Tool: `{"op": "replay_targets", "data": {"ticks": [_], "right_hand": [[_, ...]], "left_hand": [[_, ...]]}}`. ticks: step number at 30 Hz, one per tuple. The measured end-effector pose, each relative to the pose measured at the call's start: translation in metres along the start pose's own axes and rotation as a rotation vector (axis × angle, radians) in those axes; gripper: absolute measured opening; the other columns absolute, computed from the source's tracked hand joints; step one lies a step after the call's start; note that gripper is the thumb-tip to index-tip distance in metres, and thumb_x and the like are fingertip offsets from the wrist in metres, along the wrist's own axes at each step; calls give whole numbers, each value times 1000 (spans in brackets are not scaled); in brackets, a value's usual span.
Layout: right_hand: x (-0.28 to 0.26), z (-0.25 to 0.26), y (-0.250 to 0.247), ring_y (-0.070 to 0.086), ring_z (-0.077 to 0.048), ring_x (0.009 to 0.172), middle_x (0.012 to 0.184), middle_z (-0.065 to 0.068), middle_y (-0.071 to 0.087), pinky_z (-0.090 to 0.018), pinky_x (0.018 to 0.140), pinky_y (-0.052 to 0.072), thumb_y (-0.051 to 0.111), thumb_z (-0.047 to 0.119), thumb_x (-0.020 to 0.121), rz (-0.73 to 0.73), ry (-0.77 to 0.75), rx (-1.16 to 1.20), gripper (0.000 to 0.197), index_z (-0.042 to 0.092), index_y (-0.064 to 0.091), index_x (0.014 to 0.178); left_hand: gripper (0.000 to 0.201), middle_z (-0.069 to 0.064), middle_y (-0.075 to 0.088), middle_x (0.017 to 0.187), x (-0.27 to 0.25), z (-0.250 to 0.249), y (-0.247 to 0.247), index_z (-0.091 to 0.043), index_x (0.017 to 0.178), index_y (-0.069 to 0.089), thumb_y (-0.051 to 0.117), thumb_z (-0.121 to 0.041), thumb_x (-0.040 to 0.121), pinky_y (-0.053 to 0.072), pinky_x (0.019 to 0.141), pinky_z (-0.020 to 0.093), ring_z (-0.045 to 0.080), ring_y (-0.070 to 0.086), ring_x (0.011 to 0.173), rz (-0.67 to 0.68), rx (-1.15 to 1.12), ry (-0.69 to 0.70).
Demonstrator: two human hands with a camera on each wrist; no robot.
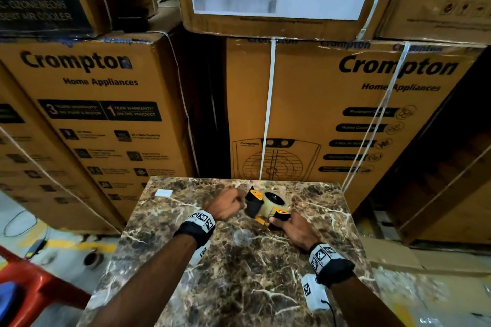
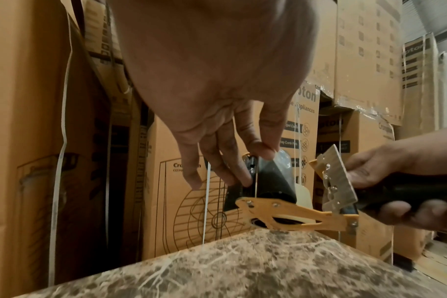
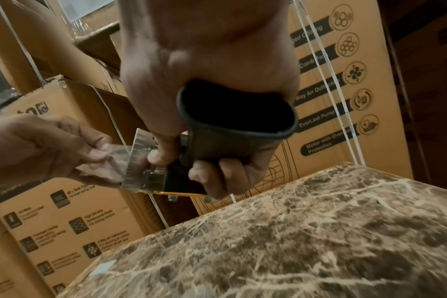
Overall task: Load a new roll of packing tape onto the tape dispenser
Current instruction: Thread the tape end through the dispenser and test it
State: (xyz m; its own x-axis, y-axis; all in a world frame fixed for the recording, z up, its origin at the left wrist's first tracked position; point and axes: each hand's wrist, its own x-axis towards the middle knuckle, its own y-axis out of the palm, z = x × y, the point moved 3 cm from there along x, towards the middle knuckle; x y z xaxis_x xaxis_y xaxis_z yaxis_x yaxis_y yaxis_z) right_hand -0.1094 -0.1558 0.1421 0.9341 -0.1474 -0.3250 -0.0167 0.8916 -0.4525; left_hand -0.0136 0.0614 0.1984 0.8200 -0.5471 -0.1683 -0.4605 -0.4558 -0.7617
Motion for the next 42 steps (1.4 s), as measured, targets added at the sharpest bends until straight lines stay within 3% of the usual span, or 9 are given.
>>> {"op": "replay_targets", "data": {"ticks": [6, 12, 14, 18, 22, 27, 30, 35, 42], "right_hand": [[2, -55, 30, 76, -23, 99, 103, -1, 80, -50, 100, 55, 82, 34, 84, 123, 121, 139, 30, 19, 75, 109], [-5, -88, 43, 70, -16, 80, 98, 1, 78, -33, 70, 54, 76, 67, 73, 144, 278, 133, 58, 28, 67, 114], [-17, -72, 45, 71, -13, 80, 95, 3, 79, -35, 76, 55, 76, 63, 77, 130, 278, 146, 50, 24, 69, 108], [-34, -61, 47, 51, -12, 40, 56, 1, 61, -25, 45, 38, 70, 49, 91, 136, 326, 205, 36, 13, 72, 92], [-33, -65, 52, 56, -6, 40, 53, 7, 66, -19, 44, 37, 66, 36, 98, 148, 310, 272, 25, 12, 70, 96], [-31, -66, 58, 71, -21, 72, 79, 3, 79, -27, 66, 49, 69, 53, 90, 166, 328, 308, 39, 19, 74, 110], [-44, -44, 53, 58, 8, 49, 56, 17, 63, -16, 53, 41, 56, 37, 103, 182, 271, 228, 20, 28, 58, 85], [-33, -65, 53, 51, -10, 36, 58, 2, 62, -21, 45, 35, 58, 59, 96, 151, 348, 209, 56, 7, 72, 109], [-54, -41, 41, 53, -1, 36, 41, 13, 55, -14, 38, 37, 58, 33, 104, 133, 293, 270, 23, 26, 57, 82]], "left_hand": [[12, 6, 64, 80, -19, 20, 38, -13, 80, 60, 51, -18, 86, 47, 67, 35, 22, 56, 71, 61, -46, -9], [16, 13, 68, 82, -31, 43, 62, -8, 82, 63, 57, -22, 88, 51, 71, 42, 30, 62, 76, 99, -23, -59], [14, 13, 66, 81, -33, 45, 67, -7, 83, 63, 59, -18, 91, 47, 68, 38, 24, 57, 72, 123, -43, -53], [12, 7, 60, 80, -36, 48, 74, 0, 91, 64, 58, -9, 97, 36, 61, 27, 16, 51, 71, 137, -54, -33], [8, -10, 55, 79, -40, 52, 76, -7, 96, 61, 55, -11, 100, 36, 56, 7, -6, 48, 68, 131, -28, 18], [14, 4, 61, 87, -35, 56, 73, -10, 100, 60, 54, -22, 101, 39, 60, 29, 16, 53, 72, 150, 82, 51], [15, 6, 60, 94, -32, 52, 68, -9, 101, 59, 50, -21, 101, 42, 69, 33, 20, 54, 81, 172, 146, 93], [15, -1, 58, 91, -22, 51, 69, -20, 92, 55, 45, -26, 102, 51, 72, 38, 17, 56, 80, 175, 139, 163], [14, 2, 60, 98, -17, 55, 75, -17, 94, 61, 52, -26, 99, 47, 78, 37, 19, 56, 90, 118, 175, 166]]}}
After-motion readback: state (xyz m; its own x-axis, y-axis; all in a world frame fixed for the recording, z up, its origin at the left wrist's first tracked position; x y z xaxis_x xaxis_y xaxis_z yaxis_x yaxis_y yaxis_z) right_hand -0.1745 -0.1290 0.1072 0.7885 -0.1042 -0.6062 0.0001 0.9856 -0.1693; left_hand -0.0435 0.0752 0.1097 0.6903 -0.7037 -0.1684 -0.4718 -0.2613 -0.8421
